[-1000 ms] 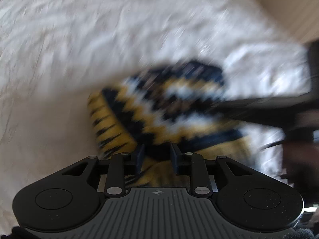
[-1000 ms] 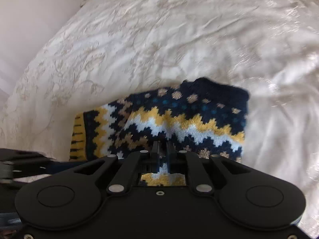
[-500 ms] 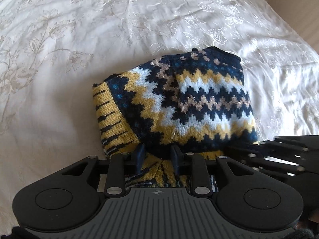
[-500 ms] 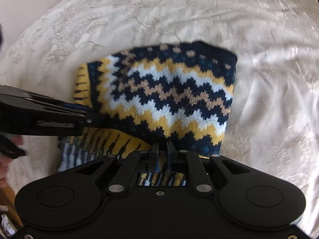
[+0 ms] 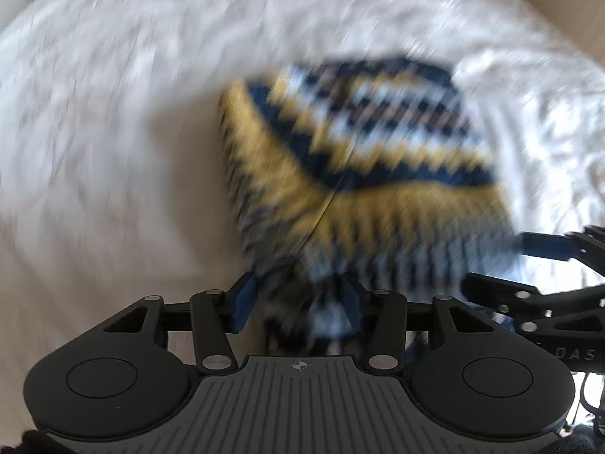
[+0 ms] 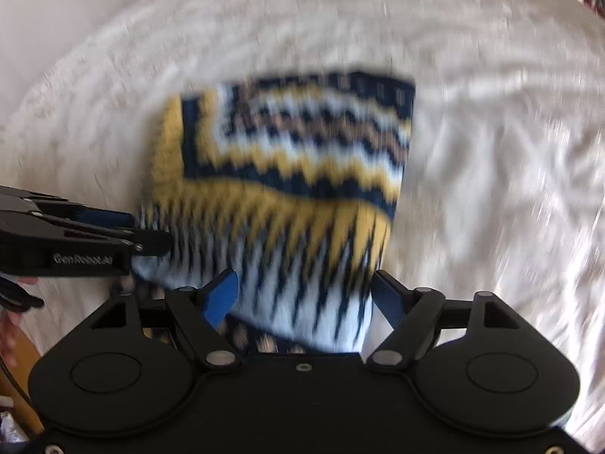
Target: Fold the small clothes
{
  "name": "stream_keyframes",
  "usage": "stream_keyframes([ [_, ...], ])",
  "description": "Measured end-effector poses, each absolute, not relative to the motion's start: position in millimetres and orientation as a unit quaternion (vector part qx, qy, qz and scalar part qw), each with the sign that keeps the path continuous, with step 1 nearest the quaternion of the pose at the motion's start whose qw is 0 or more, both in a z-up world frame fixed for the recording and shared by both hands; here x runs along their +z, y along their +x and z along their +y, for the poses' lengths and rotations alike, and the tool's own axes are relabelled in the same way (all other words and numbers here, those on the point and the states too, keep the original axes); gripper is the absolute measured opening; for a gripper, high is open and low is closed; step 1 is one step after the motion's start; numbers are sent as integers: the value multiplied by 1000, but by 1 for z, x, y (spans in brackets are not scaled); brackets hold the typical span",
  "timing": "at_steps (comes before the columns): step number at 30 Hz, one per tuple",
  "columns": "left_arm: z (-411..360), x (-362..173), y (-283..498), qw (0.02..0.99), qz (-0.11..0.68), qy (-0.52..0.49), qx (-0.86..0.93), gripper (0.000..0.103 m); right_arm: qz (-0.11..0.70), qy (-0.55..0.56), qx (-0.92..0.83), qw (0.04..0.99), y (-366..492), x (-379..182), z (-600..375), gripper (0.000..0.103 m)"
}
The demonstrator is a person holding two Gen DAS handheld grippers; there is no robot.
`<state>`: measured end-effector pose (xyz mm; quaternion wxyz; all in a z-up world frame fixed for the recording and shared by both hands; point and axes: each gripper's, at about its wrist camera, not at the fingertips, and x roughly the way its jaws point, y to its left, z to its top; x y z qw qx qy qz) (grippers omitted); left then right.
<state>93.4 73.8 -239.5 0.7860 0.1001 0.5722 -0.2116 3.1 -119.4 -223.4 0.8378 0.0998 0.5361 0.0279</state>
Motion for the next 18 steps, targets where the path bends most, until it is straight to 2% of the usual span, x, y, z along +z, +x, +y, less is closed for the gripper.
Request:
stream_keyframes([
  [2,80,-250,94,778,588,84,-204,54,566,106,32,817,4,-240,-118,79],
  [8,85,-237,96,782,589,68,-194,55,568,136,29,811,-1,-232,-128,80],
  [9,86,-233,95,784,587,66,-192,56,561,134,31,816,-2,-226,-129,82],
  [11,87,-224,93,789,582,62,-186,69,545,138,32,827,-7,-213,-135,92],
  [12,87,-218,91,793,579,61,-182,71,537,142,32,831,-10,-207,-138,100],
  [13,87,-213,89,796,575,63,-178,75,527,148,31,837,-12,-200,-141,103],
  [18,84,-188,76,814,555,66,-158,79,493,166,16,854,-20,-172,-154,103],
])
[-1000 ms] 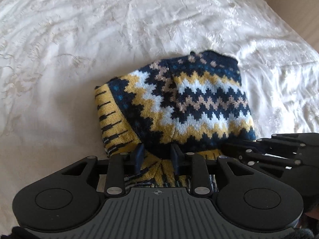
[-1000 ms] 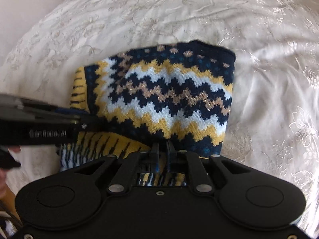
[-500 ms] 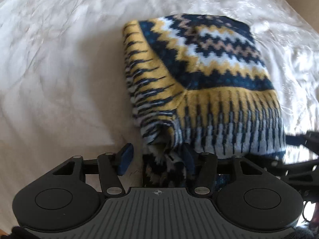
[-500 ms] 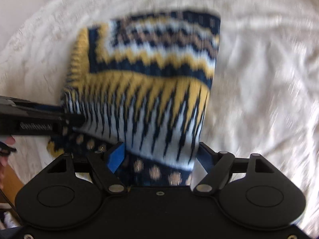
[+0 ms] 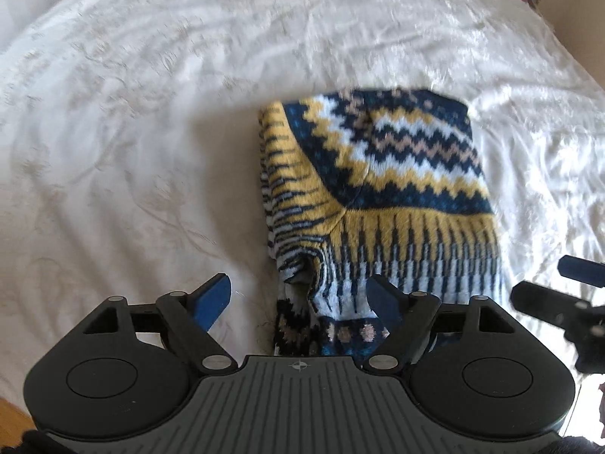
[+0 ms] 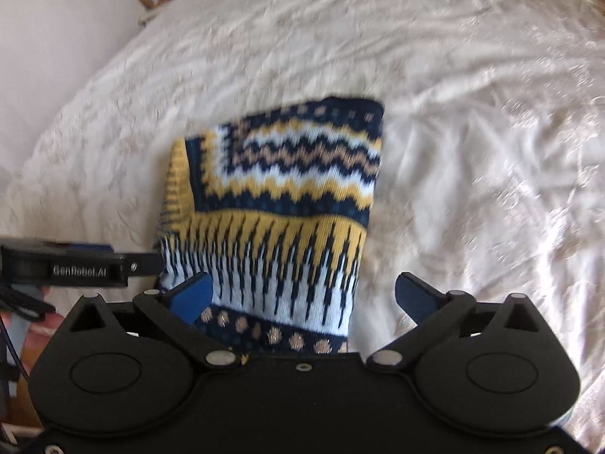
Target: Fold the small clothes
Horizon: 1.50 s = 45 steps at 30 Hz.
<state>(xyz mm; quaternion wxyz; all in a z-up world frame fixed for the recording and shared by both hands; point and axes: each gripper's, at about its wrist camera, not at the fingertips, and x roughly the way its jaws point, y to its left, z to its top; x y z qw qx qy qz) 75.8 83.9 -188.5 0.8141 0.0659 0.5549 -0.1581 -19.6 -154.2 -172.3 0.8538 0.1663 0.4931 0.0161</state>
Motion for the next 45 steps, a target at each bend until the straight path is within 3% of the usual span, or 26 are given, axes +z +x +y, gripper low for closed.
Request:
stream_keyframes([
  [20,90,-104,17,865,484,24,-131,79,434,119,5,893,-50,-108,-146,103],
  [31,89,-82,3,882,462,32,-90,78,418,125,8,900,-60,-95,-142,103],
  [37,82,-79,13,874,473,108,-20,78,414,132,1,900,-58,-93,-142,103],
  [45,89,-81,13,875,477,68,-50,78,419,132,2,898,-55,-93,-140,103],
])
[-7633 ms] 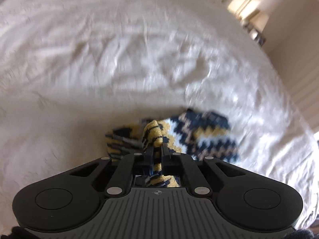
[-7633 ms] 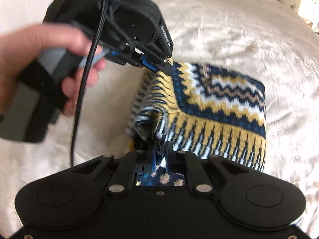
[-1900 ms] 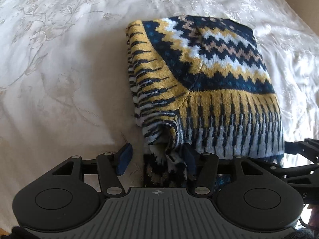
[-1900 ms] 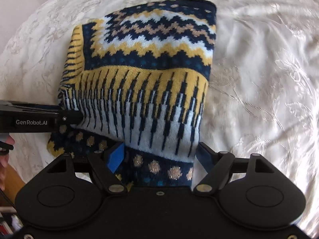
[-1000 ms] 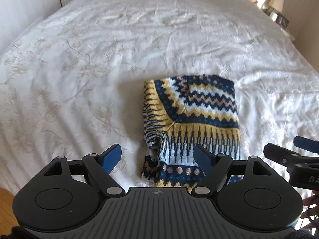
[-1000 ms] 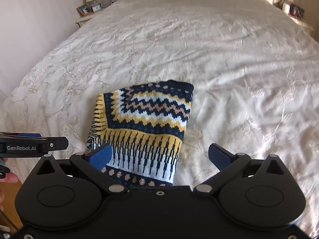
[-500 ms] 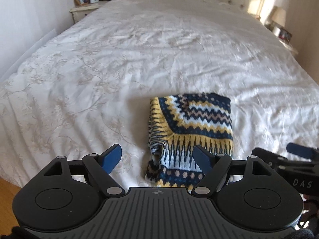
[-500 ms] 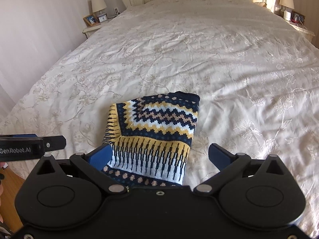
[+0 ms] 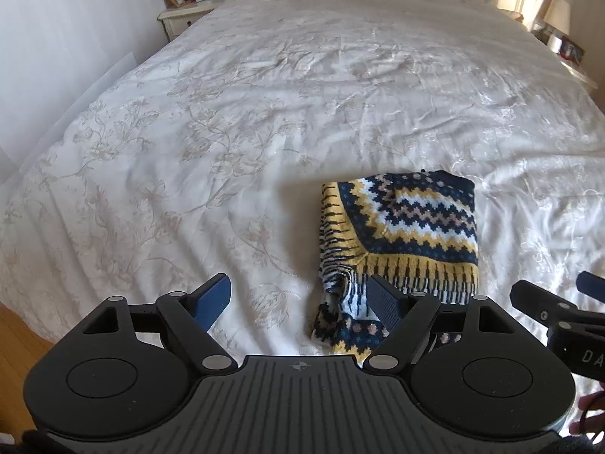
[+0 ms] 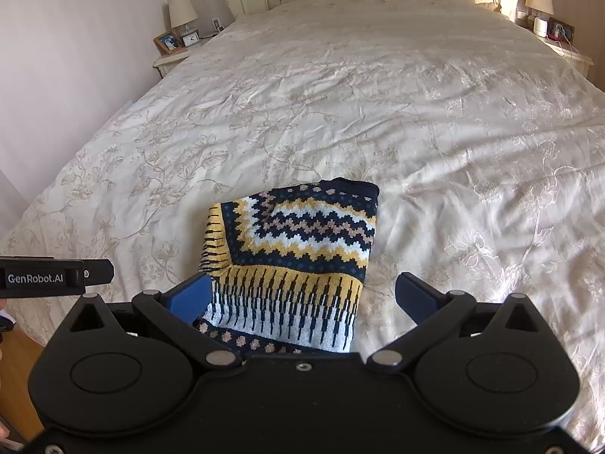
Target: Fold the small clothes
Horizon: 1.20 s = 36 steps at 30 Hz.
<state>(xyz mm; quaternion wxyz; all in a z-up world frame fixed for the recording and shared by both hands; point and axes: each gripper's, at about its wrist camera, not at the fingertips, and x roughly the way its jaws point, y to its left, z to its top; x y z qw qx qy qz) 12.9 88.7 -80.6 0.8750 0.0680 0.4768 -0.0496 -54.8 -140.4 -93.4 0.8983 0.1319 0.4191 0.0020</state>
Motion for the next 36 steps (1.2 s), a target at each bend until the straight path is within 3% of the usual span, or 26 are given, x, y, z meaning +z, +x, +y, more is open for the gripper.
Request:
stream_keyframes([
  [36,58,-104,4,839,538,53,-66,72,431,127,-17,893,-57,-102,-163,103],
])
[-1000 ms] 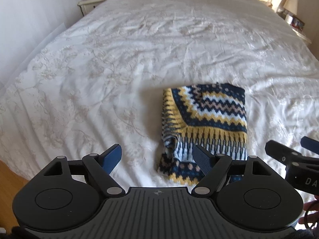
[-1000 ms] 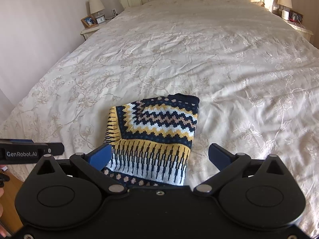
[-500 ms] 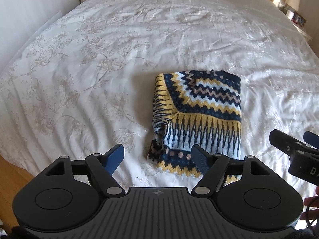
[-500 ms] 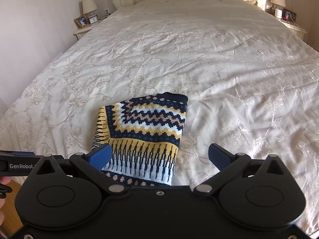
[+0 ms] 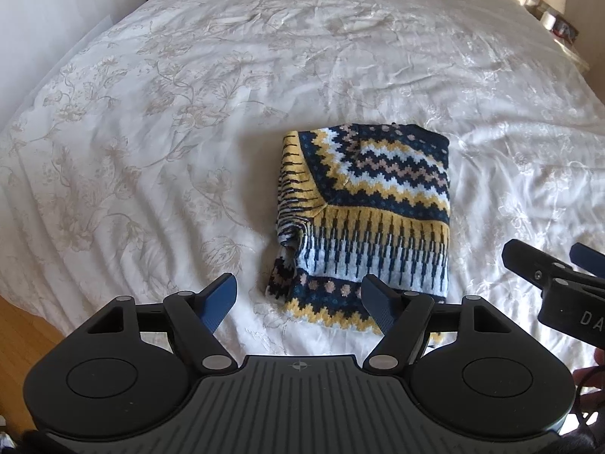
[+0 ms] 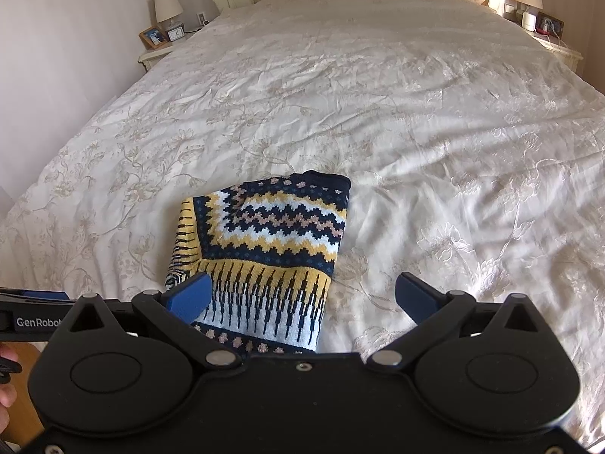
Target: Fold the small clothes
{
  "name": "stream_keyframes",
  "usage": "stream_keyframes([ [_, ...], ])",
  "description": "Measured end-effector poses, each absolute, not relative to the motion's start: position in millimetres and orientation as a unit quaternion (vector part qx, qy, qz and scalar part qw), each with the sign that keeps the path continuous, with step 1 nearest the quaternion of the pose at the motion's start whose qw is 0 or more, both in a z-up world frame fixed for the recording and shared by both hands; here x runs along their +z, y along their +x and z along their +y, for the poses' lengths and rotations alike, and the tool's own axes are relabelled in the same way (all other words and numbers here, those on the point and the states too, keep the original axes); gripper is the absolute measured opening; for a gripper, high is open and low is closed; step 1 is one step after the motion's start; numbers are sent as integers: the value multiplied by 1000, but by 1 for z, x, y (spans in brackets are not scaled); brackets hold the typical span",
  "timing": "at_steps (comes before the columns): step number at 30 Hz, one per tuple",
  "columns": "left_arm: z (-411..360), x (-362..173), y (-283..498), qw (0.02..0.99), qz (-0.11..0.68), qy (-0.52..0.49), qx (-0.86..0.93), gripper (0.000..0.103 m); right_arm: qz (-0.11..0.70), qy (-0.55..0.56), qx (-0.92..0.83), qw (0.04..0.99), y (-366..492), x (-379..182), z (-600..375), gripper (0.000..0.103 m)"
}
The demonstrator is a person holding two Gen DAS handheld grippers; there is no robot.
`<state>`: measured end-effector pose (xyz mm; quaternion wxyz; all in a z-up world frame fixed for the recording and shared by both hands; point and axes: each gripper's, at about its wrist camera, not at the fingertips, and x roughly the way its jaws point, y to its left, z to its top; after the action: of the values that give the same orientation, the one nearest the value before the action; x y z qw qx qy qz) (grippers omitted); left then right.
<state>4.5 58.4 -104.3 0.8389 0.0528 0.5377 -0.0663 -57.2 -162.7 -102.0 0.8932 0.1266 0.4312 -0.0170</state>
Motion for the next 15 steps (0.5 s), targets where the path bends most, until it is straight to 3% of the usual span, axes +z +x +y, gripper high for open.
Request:
stream_keyframes([
  [15,52,-103,5,841,533,50,-71,67,439,127,-17,889,-55,-107,-165,103],
])
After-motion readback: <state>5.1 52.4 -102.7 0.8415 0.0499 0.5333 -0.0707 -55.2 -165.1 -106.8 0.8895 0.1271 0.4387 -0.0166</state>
